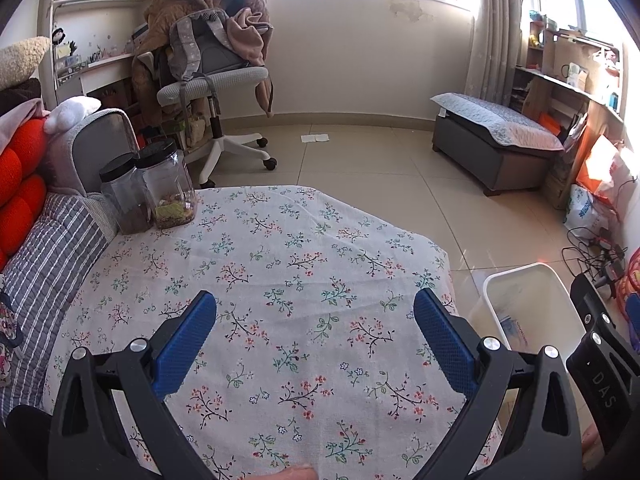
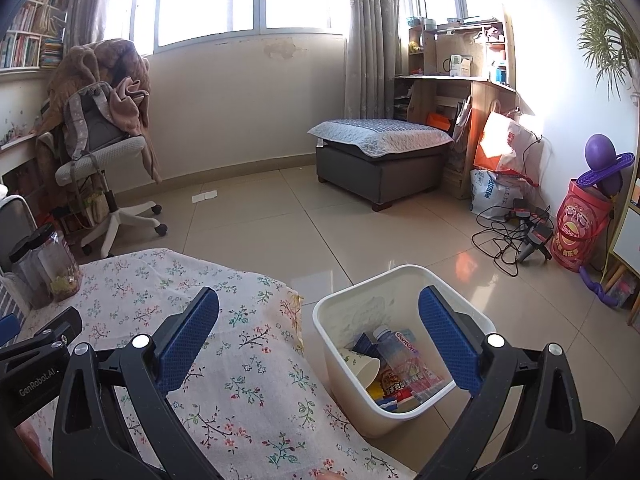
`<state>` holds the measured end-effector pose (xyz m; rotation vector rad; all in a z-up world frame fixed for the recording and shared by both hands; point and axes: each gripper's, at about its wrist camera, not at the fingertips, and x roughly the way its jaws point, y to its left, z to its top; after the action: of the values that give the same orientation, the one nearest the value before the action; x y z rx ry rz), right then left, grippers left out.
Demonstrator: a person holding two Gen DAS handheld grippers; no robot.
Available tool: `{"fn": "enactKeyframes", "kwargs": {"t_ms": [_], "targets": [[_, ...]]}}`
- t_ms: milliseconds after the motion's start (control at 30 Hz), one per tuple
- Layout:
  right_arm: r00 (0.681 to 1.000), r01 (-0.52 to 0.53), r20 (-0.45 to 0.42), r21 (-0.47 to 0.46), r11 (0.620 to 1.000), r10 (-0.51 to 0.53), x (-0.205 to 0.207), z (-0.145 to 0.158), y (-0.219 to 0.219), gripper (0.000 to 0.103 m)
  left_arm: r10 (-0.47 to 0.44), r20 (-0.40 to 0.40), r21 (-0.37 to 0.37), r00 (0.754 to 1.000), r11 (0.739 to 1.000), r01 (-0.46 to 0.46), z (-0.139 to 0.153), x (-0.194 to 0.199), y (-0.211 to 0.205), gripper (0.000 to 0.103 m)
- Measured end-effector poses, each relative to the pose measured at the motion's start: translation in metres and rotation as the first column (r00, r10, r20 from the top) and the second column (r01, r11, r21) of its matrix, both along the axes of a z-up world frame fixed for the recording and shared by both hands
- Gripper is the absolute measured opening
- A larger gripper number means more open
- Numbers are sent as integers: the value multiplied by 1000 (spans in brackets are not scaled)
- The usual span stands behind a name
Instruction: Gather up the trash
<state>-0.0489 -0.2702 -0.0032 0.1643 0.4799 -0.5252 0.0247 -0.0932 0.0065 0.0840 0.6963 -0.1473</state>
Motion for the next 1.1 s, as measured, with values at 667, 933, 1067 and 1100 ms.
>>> {"fn": "enactKeyframes", "kwargs": {"t_ms": [667,933,1067,1100], "targets": [[999,7,-35,37,999,-6,8,-6,-6,96,-19,6,5,1000,1000,19,-6,0,-2,86],[999,11,-45,43,999,-9,9,-9,-8,96,-68,53,21,996,998,67,-3,-6,-8,73],[999,12,-42,42,999,-10,9,-8,-8,96,-54,59,-2,997,999,54,-2,-6,-5,76],[999,12,-41,41,999,-10,9,-8,-8,96,-46,61,-6,997,999,46,0,-6,-4,87]]}}
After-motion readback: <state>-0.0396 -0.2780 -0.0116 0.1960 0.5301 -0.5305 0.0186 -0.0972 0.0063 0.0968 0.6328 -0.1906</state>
